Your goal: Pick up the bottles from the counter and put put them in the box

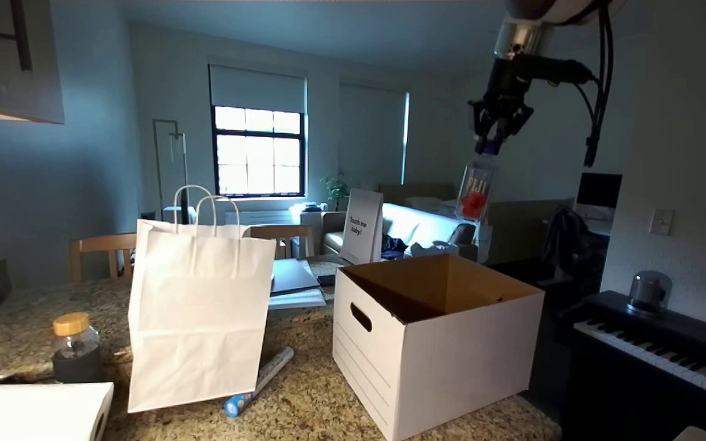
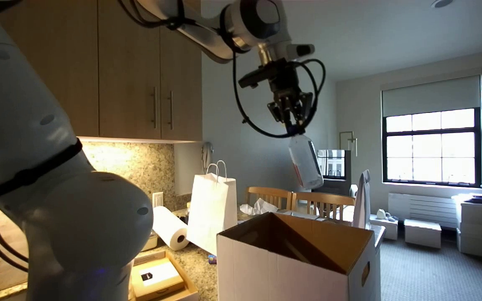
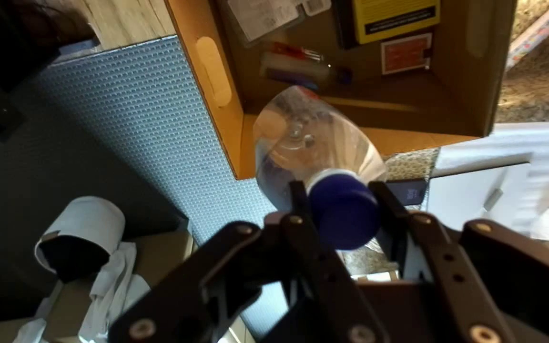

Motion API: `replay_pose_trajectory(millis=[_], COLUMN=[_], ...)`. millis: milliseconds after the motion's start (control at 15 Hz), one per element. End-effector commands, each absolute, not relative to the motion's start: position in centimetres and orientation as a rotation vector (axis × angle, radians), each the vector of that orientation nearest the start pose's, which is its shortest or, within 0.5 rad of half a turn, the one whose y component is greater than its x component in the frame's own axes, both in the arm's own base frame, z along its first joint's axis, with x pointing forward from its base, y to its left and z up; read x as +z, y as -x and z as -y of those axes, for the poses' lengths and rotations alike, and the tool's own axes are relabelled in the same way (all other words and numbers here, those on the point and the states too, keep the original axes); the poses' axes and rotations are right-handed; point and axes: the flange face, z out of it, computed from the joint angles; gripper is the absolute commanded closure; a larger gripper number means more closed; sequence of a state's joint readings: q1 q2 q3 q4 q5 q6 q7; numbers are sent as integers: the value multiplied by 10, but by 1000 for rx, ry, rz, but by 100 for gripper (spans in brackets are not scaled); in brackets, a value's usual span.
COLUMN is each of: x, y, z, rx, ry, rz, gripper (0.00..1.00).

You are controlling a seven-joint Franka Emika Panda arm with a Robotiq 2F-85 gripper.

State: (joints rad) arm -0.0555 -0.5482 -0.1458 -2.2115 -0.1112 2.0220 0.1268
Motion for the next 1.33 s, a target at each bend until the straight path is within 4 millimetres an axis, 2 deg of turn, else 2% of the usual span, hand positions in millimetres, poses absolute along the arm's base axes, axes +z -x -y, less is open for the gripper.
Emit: replay_pose_trajectory(millis=[0, 133, 333, 533, 600, 667, 733, 933, 1000, 1133, 1267], x=[561, 530, 494, 463, 456, 463, 456, 458, 459, 438, 411], y=[-459, -480, -505, -519, -521, -512, -518, -518, -518, -539, -560], z=[146, 152, 155, 158, 158, 152, 152, 150, 150, 153, 161], rx=[-394, -298, -202, -121, -107, -135, -86, -95, -100, 65, 133], ry=[3096, 3087, 3091, 3083, 3075, 3048, 3087, 3070, 3069, 3053, 3026], rz=[-421, -402, -442, -441, -442, -423, -464, -461, -461, -481, -543], gripper=[85, 85, 85, 85, 85, 86, 64, 64, 86, 86, 86])
